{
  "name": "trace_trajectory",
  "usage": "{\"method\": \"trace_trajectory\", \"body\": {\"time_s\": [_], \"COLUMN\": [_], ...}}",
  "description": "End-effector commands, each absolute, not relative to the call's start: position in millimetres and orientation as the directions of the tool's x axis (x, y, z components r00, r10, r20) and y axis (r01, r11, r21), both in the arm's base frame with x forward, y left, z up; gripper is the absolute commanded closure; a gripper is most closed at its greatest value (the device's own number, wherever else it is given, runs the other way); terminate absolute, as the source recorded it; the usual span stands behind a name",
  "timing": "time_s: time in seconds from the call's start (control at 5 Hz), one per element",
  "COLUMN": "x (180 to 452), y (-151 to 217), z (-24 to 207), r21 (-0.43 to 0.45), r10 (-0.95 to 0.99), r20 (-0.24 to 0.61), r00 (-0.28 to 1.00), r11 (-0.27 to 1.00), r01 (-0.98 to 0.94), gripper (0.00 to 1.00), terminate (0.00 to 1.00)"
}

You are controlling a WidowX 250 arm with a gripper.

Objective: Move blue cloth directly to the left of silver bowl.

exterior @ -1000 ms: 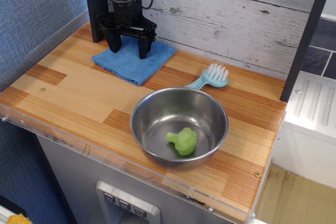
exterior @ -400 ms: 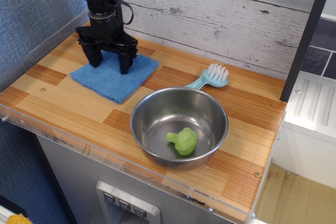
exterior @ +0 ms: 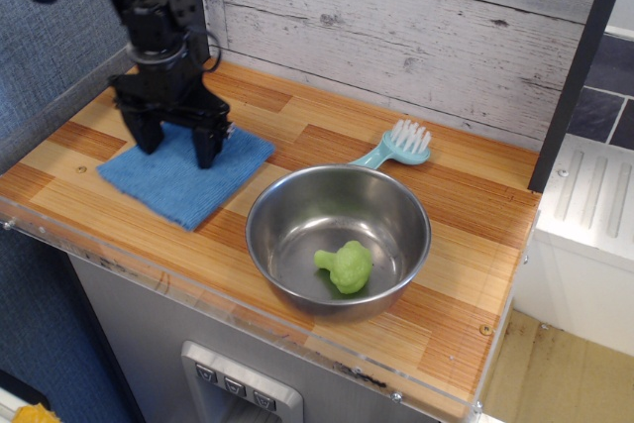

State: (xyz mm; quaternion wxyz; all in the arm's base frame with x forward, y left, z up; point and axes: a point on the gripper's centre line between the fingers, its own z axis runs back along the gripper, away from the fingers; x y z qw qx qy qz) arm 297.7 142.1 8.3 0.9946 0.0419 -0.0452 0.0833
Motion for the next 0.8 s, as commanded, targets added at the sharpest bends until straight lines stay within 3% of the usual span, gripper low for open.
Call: {"method": "trace_trajectory", "body": {"time_s": [0.0, 0.6], "x": [270, 281], "y": [146, 139], "z": [29, 43], "r21": [0.074, 0.035], "r10": [0.161, 0.158], "r20": [0.155, 0.185], "r00": [0.975, 0.97], "r11": [0.982, 0.985], "r01": [-0.174, -0.167], "gripper": [0.0, 0.0], "terminate": [0.0, 0.0]}}
